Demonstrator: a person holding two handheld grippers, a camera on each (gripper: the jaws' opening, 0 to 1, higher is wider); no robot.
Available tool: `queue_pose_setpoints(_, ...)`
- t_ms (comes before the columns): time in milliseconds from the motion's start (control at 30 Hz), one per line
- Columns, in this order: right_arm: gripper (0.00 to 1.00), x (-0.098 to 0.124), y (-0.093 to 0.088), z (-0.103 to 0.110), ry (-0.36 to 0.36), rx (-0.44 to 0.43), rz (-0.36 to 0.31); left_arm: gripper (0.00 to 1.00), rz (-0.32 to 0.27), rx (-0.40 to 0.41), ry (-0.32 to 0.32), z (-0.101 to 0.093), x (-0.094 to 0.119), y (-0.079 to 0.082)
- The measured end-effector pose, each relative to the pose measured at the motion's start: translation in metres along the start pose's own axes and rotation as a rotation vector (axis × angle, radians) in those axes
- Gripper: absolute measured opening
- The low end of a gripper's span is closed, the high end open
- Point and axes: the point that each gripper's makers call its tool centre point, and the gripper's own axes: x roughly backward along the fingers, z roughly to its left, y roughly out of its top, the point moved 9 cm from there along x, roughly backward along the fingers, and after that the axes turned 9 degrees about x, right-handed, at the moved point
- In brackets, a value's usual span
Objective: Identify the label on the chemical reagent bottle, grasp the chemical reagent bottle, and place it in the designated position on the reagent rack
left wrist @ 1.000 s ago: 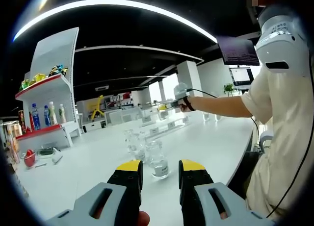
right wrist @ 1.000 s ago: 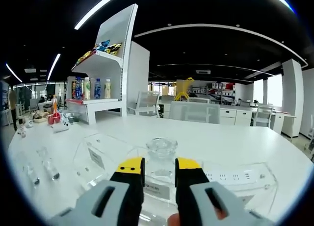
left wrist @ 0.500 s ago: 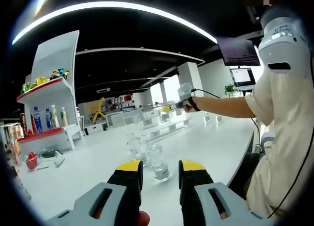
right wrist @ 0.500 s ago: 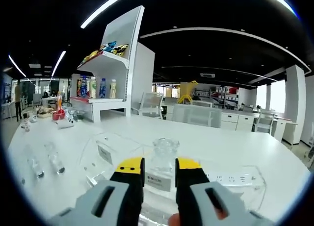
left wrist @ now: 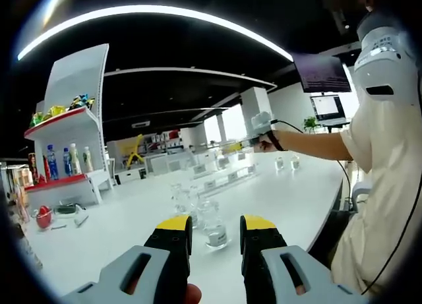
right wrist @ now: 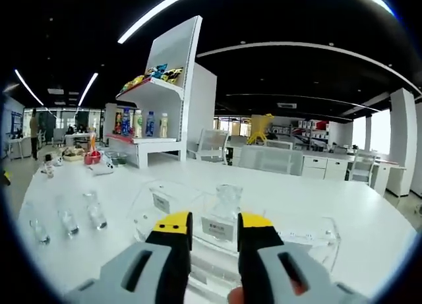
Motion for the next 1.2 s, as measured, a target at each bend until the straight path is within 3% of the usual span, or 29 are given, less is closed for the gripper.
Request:
queue_pose_setpoints(300,0.29,0.046,-0.001,0.003,0.020,0.007,-0.021,0.29,-0.021,0.007,0.006,0.002,0.006,0.004)
queue_pose_setpoints(767,0.29,0.104,0.018,-0.007,-0.009,0.015,-0.101,0.29,-0.040,0.018,0.018,0.007,0.016,0.005)
queue_pose_setpoints(1200,0.30,0.149,0.002,0.002,-0.018,-0.004,-0.124,0.29,-0.047,0.012,0.014,0.005,0.018,0.009)
